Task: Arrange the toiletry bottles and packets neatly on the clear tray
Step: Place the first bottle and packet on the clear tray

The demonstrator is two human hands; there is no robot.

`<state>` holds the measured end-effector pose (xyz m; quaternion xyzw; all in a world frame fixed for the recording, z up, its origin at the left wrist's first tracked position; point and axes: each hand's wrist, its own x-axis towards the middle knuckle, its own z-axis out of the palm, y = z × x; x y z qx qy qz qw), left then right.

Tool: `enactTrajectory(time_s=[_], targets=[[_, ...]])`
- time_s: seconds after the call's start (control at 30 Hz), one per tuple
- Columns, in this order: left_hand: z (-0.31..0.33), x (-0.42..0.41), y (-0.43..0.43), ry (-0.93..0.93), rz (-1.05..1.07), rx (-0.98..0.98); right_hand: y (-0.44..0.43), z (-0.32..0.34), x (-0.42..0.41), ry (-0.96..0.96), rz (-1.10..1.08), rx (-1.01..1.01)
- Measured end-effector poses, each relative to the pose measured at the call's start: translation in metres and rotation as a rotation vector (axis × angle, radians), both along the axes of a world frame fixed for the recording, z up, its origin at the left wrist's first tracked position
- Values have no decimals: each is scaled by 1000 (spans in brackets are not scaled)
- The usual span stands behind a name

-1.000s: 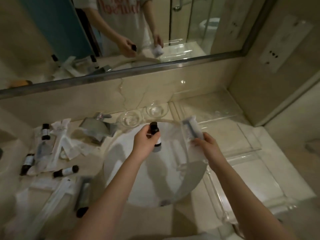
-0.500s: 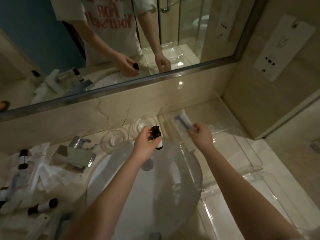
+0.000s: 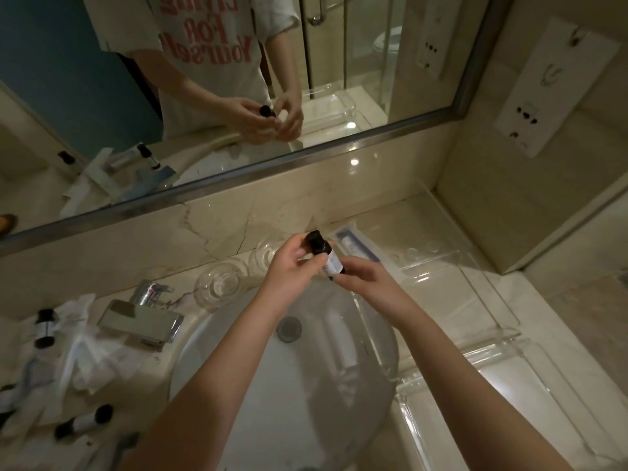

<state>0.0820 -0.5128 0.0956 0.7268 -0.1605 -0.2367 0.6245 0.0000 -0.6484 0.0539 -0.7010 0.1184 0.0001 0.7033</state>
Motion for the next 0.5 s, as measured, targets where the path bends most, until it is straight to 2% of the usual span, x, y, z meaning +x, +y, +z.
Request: enactTrajectory(time_s=[0.17, 0.3, 0.37, 0.5], targets=[[8, -1, -4, -14, -37, 26, -2, 5, -4, -24, 67, 128], [15, 5, -7, -10, -7, 60, -8, 7, -6, 37, 130, 335], [16, 5, -11, -84, 31, 131, -10, 7, -7, 52, 60, 257], [15, -2, -27, -308, 84, 297, -7, 6, -4, -22, -81, -123]])
